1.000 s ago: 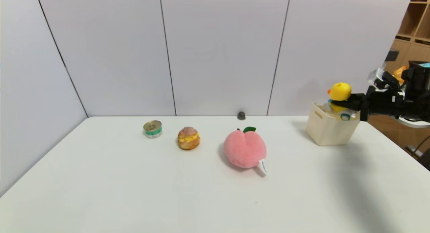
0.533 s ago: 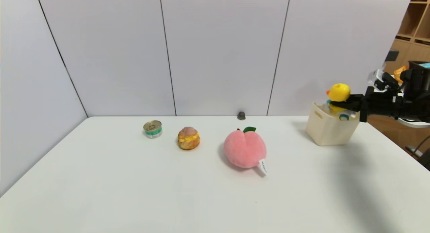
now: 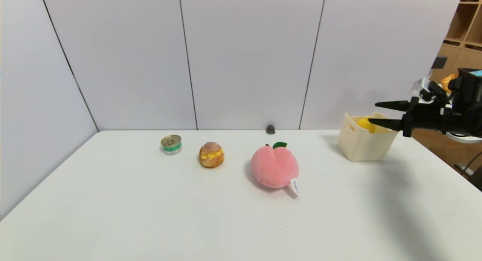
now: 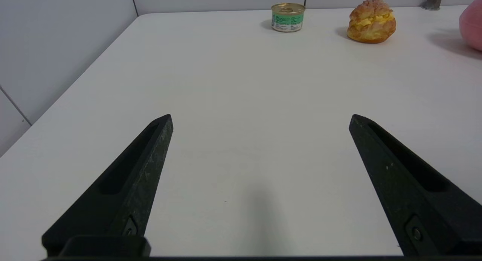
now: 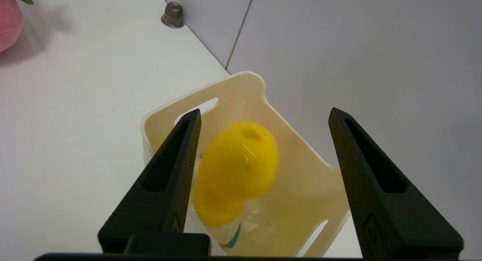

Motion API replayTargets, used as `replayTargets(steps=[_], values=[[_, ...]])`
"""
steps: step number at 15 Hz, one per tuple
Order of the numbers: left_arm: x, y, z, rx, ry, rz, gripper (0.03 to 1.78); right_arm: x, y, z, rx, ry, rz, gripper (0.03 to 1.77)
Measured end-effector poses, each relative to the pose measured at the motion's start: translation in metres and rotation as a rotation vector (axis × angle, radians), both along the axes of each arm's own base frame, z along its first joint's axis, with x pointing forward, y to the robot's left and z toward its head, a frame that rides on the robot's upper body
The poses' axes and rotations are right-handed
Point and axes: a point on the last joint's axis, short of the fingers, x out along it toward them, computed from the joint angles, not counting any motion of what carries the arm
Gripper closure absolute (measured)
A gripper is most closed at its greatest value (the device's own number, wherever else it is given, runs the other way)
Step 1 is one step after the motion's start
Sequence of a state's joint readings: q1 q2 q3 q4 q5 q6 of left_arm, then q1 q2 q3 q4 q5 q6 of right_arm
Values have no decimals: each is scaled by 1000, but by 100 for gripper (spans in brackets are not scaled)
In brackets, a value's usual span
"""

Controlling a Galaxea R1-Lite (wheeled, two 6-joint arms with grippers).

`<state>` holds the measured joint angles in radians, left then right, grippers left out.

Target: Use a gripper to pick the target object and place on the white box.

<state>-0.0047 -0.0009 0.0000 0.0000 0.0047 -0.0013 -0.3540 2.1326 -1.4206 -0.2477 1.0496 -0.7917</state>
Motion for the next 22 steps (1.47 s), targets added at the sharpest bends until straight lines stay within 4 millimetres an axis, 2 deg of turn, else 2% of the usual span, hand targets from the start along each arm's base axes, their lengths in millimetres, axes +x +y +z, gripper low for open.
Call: replayTargets(steps=[3,6,10,13,16,19,22], values=[[0,0,0,0,0,0,12,-3,1,6,-2,-9,0,43],[0,0,0,0,0,0,12,-13,4,25,-3,-29,-4,32],[0,0,0,0,0,0,12,-49,10,67,6,-13,-27,23],[0,0,0,0,0,-1,12,-95,12,99,32,25,-84,18],[0,0,0,0,0,-1,12,-152,18,118,81,55,-164,15],[0,0,0,0,0,0,12,-212,35,124,155,91,-280,13],[0,0,0,0,0,-1,12,-271,63,112,209,122,-459,12]])
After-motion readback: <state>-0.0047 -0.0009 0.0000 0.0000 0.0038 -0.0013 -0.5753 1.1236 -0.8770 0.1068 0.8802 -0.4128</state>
